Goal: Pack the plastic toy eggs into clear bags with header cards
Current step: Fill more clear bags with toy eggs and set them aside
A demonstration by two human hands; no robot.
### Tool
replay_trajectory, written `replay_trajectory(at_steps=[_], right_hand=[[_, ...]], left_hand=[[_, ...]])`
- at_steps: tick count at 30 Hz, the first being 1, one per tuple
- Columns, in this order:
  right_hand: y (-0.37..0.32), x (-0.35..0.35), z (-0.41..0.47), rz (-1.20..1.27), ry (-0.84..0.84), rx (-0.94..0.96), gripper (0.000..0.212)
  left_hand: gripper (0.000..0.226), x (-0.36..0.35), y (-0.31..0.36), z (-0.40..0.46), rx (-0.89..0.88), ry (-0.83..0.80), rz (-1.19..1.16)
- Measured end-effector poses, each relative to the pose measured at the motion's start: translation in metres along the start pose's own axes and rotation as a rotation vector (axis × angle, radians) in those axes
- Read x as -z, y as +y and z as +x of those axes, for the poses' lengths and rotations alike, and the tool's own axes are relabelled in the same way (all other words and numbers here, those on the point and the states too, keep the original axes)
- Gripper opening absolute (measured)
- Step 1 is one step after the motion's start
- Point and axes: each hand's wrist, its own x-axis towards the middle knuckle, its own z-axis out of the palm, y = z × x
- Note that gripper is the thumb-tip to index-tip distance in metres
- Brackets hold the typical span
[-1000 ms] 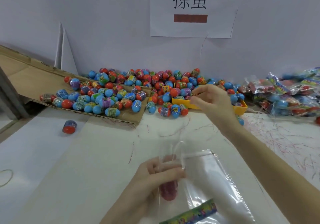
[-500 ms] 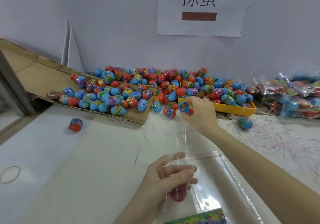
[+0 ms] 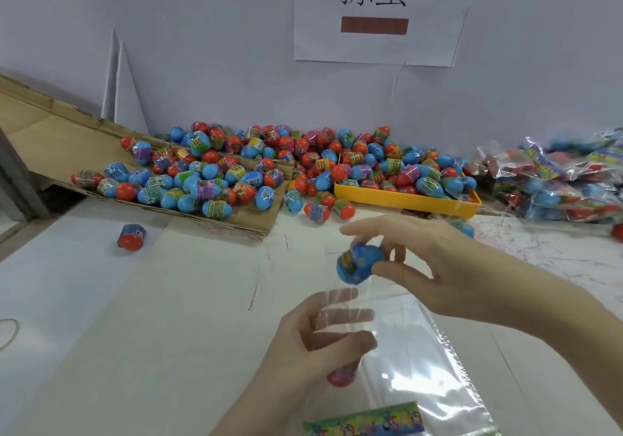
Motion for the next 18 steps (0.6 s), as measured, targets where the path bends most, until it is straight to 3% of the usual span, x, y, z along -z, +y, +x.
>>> replay_trajectory(at_steps=[6,9,12,16,18], right_hand=[[-0.004,0.006,0.002,-0.207,-0.249,-0.043,0.031],[-0.003,0.006,0.001,-0.151,-0.325,-0.062,0.029],[-0.002,0.004,0.001,-0.081,-0.338,-0.081,0.025],[0.001,-0.001,-0.003,-0.004,-0.309,-0.066,0.05],[0.001,-0.004,-0.005,-0.003,-0.282,-0.061,0.052]], left_hand=[[0.05,0.0,0.0,-0.002,-0.04,-0.025,0.013],[0.053,0.001,-0.001,-0.001,-0.043,-0.022,0.019],[0.042,0.001,-0.002,-0.001,-0.041,-0.029,0.024],[0.048,0.002,-0.003,0.0,-0.039,-0.036,0.005],[0.05,0.003,-0.004,0.001,-0.03,-0.041,-0.007]])
